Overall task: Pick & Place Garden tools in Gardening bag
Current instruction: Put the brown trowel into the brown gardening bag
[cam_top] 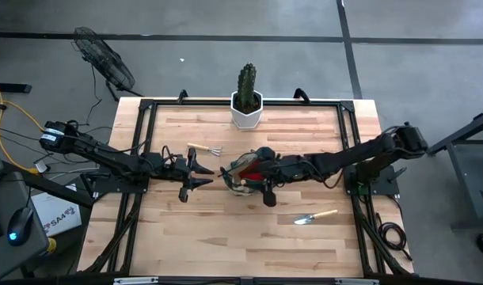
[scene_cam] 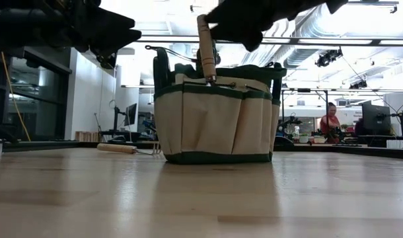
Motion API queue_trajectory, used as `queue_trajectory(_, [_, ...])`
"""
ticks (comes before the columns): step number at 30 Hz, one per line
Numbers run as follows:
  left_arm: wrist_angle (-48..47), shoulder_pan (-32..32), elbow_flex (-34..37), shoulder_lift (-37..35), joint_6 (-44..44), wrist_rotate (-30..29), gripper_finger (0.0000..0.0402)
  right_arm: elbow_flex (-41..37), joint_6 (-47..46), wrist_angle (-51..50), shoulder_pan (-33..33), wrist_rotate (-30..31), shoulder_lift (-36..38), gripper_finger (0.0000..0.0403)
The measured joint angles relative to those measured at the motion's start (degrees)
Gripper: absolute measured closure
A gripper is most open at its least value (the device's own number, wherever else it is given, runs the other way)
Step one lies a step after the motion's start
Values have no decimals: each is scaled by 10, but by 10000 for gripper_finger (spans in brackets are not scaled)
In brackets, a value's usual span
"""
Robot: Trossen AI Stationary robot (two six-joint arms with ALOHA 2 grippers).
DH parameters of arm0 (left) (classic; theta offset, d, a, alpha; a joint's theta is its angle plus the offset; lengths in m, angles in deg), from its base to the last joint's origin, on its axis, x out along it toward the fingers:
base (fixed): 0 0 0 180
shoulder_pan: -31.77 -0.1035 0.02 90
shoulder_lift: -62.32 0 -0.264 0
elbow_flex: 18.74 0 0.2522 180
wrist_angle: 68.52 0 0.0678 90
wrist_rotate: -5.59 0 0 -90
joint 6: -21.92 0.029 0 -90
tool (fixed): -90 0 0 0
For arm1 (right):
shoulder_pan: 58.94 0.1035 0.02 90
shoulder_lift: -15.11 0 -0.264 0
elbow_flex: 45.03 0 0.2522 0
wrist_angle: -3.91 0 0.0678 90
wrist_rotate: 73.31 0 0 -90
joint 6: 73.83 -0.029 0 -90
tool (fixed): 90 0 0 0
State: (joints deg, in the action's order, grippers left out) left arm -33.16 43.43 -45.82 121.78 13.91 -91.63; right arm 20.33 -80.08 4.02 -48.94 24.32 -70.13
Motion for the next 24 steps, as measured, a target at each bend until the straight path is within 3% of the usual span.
queue_trajectory(14, [0,0,0,0,0,0,278,0,-13,-61,1,7,62,206])
queue_trajectory(21, [0,0,0,0,0,3,278,0,-13,-41,1,-87,64,206])
queue_trajectory(24, [0,0,0,0,0,3,278,0,-12,-22,4,-95,52,209])
